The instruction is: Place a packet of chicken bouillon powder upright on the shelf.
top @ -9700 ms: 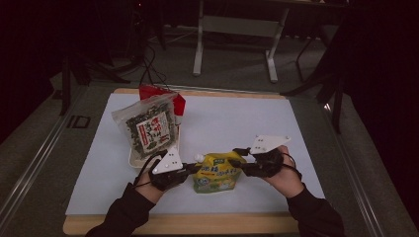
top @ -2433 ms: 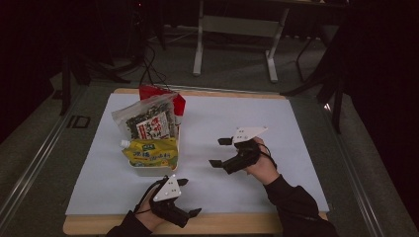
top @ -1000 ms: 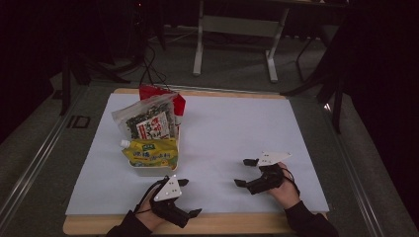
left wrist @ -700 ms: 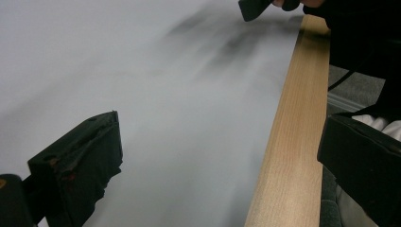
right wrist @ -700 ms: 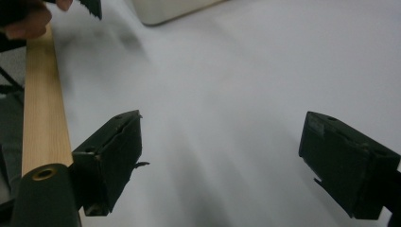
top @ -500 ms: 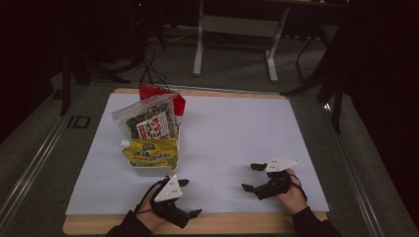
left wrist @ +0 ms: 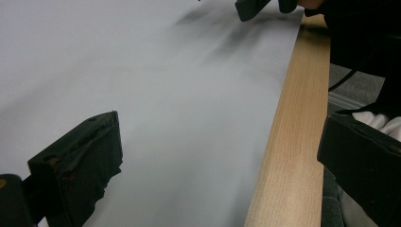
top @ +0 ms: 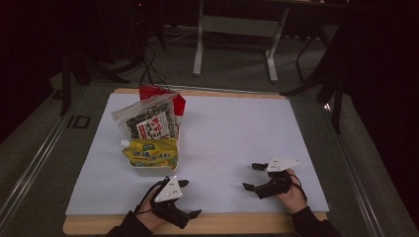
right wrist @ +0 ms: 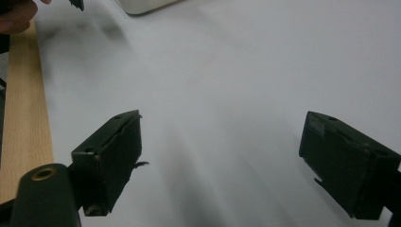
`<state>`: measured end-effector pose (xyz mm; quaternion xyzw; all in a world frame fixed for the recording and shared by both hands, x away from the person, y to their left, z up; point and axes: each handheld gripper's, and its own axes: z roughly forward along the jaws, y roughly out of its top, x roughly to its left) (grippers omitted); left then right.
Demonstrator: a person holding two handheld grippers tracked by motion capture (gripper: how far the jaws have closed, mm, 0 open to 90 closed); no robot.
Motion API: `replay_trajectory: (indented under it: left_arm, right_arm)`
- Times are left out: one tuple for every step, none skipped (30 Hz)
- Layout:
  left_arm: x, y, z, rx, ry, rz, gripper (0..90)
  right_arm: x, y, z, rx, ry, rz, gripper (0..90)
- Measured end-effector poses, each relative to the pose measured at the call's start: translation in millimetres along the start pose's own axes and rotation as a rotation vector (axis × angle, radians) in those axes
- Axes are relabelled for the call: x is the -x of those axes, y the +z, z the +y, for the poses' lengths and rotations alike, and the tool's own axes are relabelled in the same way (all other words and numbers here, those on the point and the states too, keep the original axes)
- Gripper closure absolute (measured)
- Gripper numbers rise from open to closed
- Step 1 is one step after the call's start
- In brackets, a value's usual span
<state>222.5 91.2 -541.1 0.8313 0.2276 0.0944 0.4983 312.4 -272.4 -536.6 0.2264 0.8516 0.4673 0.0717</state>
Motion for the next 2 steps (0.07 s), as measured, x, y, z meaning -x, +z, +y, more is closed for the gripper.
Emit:
replay_trajectory:
  left_arm:
    - [-0.1, -0.1, -0.1, -0.001, 0.002, 0.002, 1.9]
    - [-0.2, -0.1, -0.2, -0.002, 0.003, 0.003, 1.9]
  right_arm:
    - [0.4, -0.4, -0.2, 0.002, 0.002, -0.003, 13.5]
    - [0.8, -0.6, -0.4, 0.001, 0.002, -0.005, 13.5]
